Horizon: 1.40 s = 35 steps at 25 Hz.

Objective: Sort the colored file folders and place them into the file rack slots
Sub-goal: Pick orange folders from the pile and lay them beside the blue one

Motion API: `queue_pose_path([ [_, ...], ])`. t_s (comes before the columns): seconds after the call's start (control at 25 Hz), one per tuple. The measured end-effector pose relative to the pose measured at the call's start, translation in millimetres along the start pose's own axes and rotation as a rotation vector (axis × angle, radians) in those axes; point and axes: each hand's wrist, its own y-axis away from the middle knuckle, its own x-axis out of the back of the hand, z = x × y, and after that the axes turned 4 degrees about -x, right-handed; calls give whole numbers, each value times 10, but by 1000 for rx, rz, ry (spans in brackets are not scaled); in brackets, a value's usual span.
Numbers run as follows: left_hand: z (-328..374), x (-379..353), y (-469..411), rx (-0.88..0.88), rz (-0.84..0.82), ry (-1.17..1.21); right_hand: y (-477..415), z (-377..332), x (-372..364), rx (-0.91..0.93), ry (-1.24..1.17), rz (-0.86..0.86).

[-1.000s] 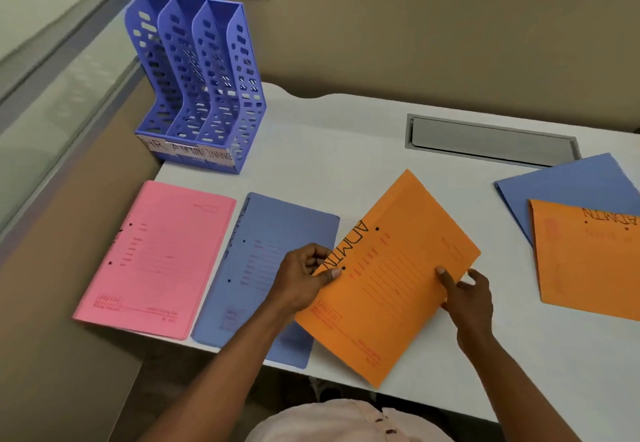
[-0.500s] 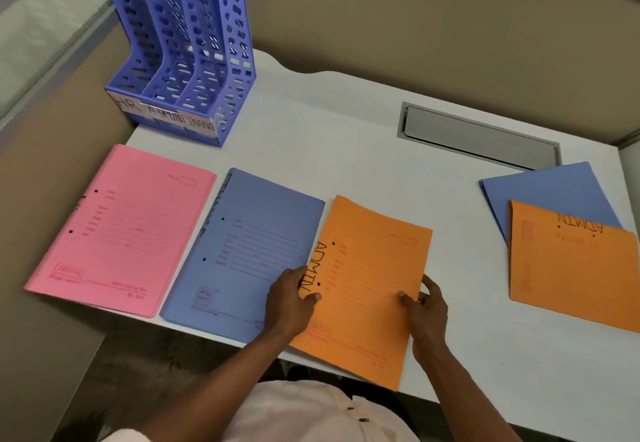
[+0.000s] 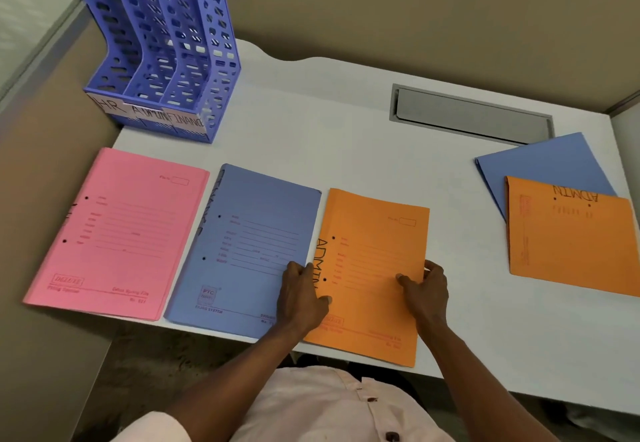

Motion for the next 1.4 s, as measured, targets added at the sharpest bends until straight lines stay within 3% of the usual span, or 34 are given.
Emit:
queue_pose_path([
  [0.28,-10,-25,71,14,21,-60,-54,121,-9,20,271,-12],
  [0.68,37,-60,115,-14,67,-106,128,120,-60,79,326,-4],
  [1.08,481,-90,229,-78,33,-480,-20,411,489,-57,29,44],
  [1.4,1710,-477,-381,-382,-38,-586,-560,940,1591,-315,-378,204],
])
